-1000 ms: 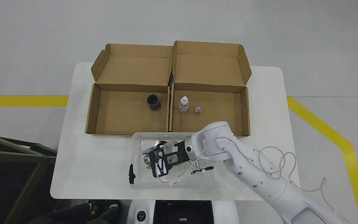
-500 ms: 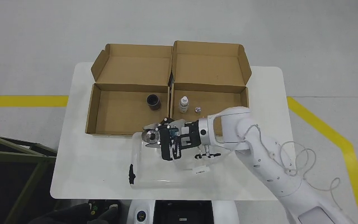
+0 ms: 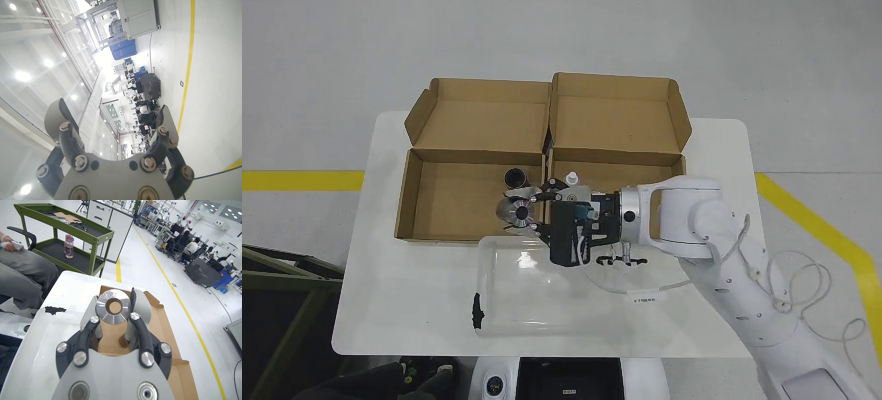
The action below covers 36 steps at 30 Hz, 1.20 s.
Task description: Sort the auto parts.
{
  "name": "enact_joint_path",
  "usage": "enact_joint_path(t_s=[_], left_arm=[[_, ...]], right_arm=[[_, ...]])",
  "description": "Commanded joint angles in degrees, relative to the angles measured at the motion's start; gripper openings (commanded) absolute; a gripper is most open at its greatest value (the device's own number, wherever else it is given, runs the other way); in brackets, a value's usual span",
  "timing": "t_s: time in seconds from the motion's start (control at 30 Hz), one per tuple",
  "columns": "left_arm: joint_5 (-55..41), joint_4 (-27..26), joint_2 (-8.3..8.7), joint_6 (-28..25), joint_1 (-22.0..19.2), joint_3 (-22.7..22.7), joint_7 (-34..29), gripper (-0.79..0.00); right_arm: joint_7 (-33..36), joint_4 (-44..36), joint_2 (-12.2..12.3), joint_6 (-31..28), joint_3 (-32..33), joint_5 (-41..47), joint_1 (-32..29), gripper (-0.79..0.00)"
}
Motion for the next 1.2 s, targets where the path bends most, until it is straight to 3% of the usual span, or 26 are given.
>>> enact_joint_path(t_s=[0.0,0.57,1.17], left_arm=[[0.00,0.00,0.00,0.00,0.00,0.00,0.00,0.000],[0.00,0.00,0.00,0.00,0.00,0.00,0.00,0.000],[0.00,0.00,0.00,0.00,0.00,0.00,0.00,0.000]], right_arm=[[-0.69,-0.03,0.07,0.10,0.46,-0.09,-0.11,-0.785],[-6.74,6.47,-0.23,1.14,0.50,-0.63,1.72,-0.785],[-6.74,23.34,-4.18,2.25,-10.90,0.91,11.80,-0.785]])
